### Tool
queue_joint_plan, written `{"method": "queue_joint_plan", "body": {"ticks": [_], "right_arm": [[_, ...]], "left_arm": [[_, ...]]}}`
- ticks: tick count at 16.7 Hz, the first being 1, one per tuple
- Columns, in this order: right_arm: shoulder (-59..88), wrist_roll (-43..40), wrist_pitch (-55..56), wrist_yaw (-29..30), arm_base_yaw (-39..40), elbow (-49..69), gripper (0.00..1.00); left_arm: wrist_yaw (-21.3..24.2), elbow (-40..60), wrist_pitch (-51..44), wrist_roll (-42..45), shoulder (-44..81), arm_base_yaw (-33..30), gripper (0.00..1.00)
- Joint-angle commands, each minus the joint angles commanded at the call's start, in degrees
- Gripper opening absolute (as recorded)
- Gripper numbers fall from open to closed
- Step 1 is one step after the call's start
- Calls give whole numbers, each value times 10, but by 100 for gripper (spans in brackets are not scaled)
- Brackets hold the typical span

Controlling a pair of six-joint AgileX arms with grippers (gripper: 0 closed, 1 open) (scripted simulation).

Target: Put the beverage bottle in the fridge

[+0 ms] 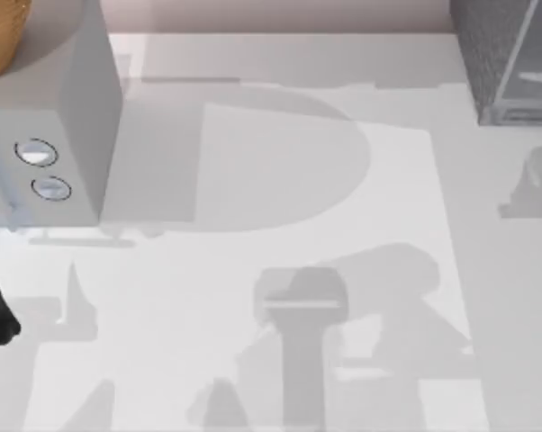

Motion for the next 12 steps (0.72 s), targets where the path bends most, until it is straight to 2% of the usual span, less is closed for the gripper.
{"method": "queue_joint_plan", "body": {"ticks": [7,12], "right_arm": [[411,1,209,-45,-57,182,1],[603,3,308,-67,-81,269,1]], "left_arm": [[0,0,0,0,0,0,100],[0,0,0,0,0,0,100]]}}
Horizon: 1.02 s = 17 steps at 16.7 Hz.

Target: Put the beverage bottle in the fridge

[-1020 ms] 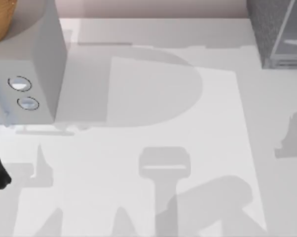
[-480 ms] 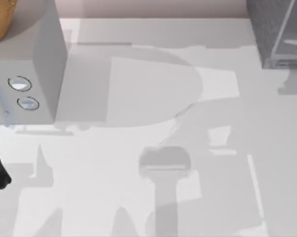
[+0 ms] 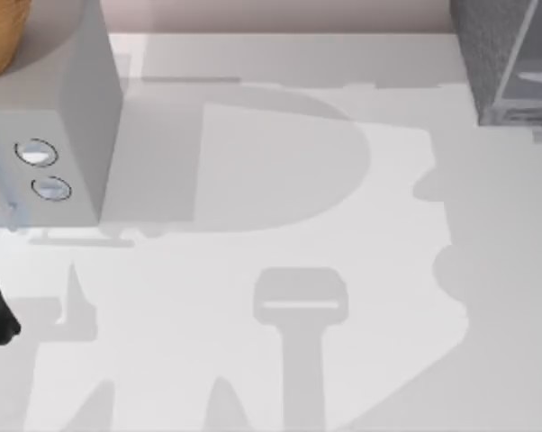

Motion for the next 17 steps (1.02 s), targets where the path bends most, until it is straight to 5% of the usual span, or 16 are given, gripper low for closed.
{"method": "queue_joint_plan", "body": {"ticks": [10,17], "right_arm": [[55,2,21,-6,-1,29,1],[153,0,-62,12,15,212,1]], "left_arm": [[0,0,0,0,0,0,100],[0,0,0,0,0,0,100]]}}
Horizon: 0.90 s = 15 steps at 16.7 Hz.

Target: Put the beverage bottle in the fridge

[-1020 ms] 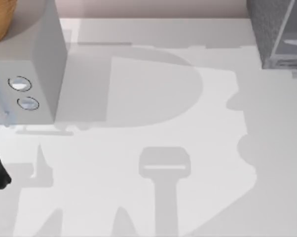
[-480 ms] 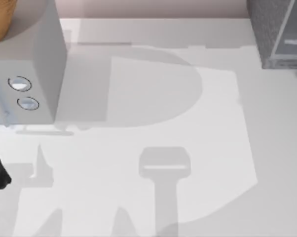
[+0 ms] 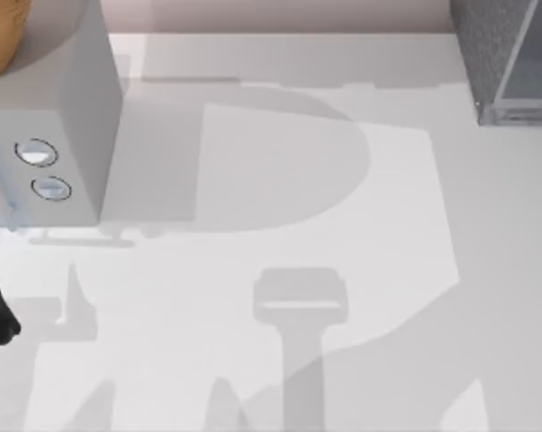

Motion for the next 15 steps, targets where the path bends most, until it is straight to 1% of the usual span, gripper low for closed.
{"method": "queue_joint_plan", "body": {"ticks": [4,9,15], "right_arm": [[43,0,-46,11,9,90,1],[47,0,-52,12,10,99,1],[47,0,-52,12,10,99,46]], "left_arm": [[0,0,0,0,0,0,100],[0,0,0,0,0,0,100],[0,0,0,0,0,0,100]]}}
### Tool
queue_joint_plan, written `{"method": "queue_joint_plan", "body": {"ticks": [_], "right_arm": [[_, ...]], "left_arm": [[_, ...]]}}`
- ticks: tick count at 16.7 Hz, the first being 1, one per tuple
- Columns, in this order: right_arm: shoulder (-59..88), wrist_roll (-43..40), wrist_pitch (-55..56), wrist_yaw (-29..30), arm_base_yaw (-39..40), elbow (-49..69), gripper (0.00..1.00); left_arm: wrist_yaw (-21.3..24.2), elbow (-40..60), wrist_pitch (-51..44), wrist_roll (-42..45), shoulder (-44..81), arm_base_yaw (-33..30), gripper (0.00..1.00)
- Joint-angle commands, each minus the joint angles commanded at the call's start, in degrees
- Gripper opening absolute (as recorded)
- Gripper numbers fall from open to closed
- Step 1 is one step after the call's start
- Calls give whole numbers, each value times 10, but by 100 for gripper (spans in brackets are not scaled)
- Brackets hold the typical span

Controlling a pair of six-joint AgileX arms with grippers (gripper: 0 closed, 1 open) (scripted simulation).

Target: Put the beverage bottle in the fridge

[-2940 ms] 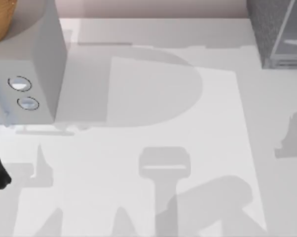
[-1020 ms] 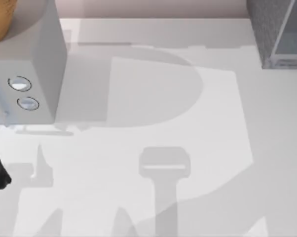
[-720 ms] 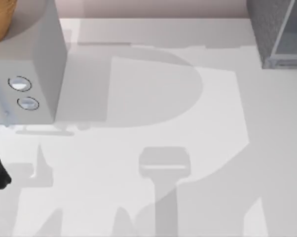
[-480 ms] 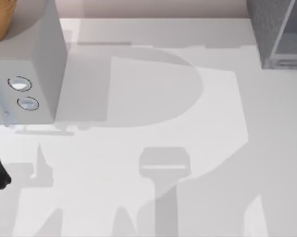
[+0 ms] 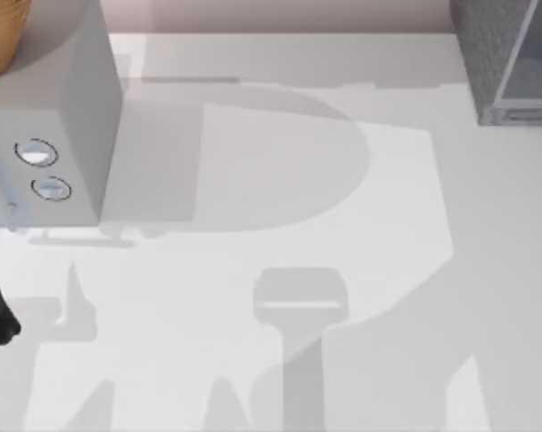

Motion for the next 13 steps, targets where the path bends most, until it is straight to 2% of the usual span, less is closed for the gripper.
{"method": "queue_joint_plan", "body": {"ticks": [7,13], "right_arm": [[0,0,0,0,0,0,98],[0,0,0,0,0,0,100]], "left_arm": [[0,0,0,0,0,0,100],[0,0,0,0,0,0,100]]}}
